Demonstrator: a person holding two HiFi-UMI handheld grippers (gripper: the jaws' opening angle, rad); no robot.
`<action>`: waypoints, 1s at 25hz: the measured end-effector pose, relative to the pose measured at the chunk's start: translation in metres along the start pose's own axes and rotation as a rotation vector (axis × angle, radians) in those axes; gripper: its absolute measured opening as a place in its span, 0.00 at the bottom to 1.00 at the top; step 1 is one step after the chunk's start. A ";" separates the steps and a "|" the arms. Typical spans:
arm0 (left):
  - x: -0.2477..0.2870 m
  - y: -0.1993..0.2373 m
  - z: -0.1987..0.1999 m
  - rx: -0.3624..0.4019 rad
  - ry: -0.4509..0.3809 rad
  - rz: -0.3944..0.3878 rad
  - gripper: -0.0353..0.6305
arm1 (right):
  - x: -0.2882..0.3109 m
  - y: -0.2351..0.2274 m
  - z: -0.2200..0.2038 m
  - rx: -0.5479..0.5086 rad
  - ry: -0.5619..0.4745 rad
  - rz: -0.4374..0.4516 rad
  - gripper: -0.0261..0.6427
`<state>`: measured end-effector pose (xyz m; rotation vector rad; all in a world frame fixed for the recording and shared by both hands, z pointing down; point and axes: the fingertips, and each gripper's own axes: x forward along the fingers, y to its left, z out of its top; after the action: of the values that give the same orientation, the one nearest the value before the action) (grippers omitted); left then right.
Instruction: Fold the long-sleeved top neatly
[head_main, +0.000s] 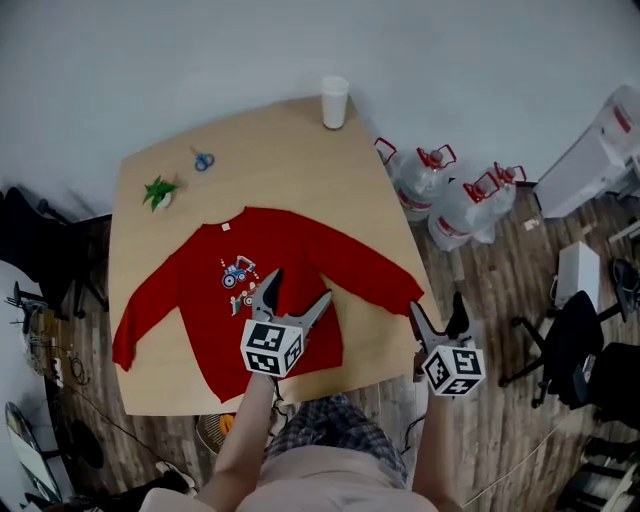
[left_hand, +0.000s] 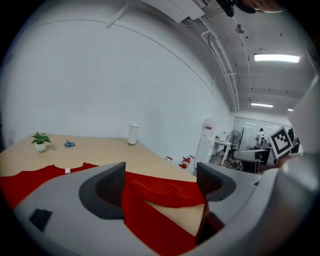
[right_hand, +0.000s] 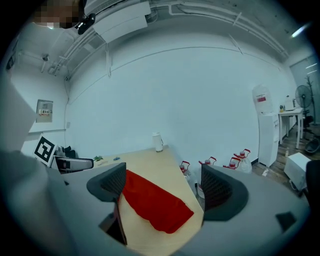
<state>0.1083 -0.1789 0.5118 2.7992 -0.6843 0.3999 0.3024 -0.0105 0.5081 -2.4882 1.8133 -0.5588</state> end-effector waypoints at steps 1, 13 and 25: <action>0.010 -0.003 -0.003 0.003 0.012 -0.007 0.71 | 0.005 -0.003 -0.006 0.006 0.014 -0.004 0.71; 0.103 -0.038 -0.059 -0.042 0.174 -0.073 0.71 | 0.044 -0.040 -0.099 0.086 0.262 -0.130 0.51; 0.116 -0.061 -0.089 -0.045 0.245 -0.092 0.71 | 0.052 -0.050 -0.149 0.150 0.453 -0.215 0.42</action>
<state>0.2186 -0.1486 0.6220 2.6653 -0.5014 0.6854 0.3184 -0.0127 0.6729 -2.6211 1.5383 -1.3098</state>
